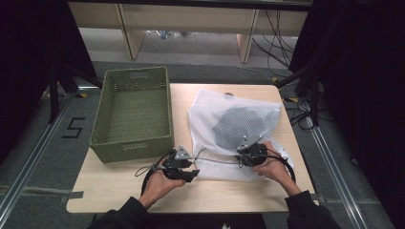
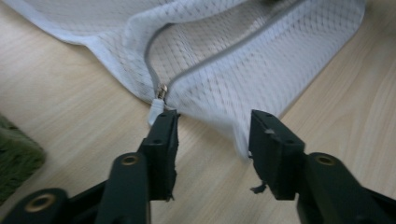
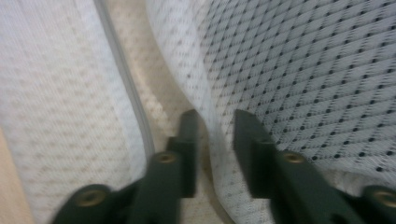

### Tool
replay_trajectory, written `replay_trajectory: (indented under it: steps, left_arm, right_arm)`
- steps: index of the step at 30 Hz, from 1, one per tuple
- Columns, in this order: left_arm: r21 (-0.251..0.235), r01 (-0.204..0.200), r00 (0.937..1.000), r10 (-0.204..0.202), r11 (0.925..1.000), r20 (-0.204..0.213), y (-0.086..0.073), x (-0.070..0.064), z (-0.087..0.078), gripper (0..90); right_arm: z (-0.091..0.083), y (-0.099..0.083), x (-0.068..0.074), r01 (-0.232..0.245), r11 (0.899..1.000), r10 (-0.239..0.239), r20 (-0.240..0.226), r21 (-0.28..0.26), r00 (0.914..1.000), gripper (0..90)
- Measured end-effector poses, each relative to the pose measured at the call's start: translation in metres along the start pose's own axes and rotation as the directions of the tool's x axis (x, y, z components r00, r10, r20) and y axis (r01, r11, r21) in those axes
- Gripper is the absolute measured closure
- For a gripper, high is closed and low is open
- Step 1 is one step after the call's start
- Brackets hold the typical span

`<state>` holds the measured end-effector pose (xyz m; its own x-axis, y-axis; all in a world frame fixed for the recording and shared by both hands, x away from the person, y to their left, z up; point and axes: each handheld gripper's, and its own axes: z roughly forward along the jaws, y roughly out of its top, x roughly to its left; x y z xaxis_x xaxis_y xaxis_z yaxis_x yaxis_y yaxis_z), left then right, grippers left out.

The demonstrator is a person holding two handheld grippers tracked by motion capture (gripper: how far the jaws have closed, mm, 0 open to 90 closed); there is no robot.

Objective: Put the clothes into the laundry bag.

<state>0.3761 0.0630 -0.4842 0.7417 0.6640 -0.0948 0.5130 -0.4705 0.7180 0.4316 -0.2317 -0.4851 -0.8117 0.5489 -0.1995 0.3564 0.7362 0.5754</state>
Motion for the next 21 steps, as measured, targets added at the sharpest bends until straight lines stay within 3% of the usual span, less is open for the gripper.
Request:
replay_trajectory:
  steps: [4,9,14,16,17,19,20,21]
  left_arm:
    - [-0.019,-0.007,1.0000,0.008,0.9998,0.004,0.001,-0.001,-0.008,44.7]
    - [-0.027,-0.026,0.9994,0.025,0.9993,-0.023,0.001,-0.003,-0.014,37.8]
    - [-0.061,-0.010,0.9997,0.009,0.9981,-0.023,-0.005,0.001,-0.020,34.5]
    - [-0.059,-0.014,0.9995,0.012,0.9982,-0.029,-0.008,0.003,-0.020,32.7]
    - [-0.061,-0.009,0.9997,0.008,0.9981,-0.021,-0.009,0.004,-0.020,32.6]
    - [-0.078,0.000,0.9998,-0.001,0.9969,-0.021,-0.011,0.004,-0.021,30.6]
    - [-0.085,0.006,0.9997,-0.008,0.9963,-0.022,-0.012,0.005,-0.022,30.2]
    - [-0.090,-0.003,0.9999,0.001,0.9959,-0.017,-0.012,0.006,-0.023,29.8]
  right_arm:
    - [-0.007,0.000,-0.001,-0.052,0.995,0.054,0.021,-0.080,0.9983,52.2]
    - [-0.013,-0.002,-0.002,-0.121,0.987,0.124,0.022,-0.106,0.9920,42.0]
    - [-0.019,-0.001,0.001,-0.147,0.978,0.154,0.035,-0.148,0.9875,39.7]
    - [-0.018,-0.002,0.001,-0.168,0.973,0.171,0.005,-0.157,0.9853,39.2]
    - [-0.020,-0.002,0.002,-0.177,0.972,0.180,0.008,-0.152,0.9836,39.1]
    - [-0.018,-0.003,0.001,-0.154,0.975,0.155,-0.004,-0.162,0.9879,38.7]
    - [-0.020,-0.004,0.003,-0.186,0.971,0.187,-0.007,-0.152,0.9824,38.4]
    - [-0.021,-0.005,0.003,-0.180,0.971,0.182,0.000,-0.155,0.9833,38.2]
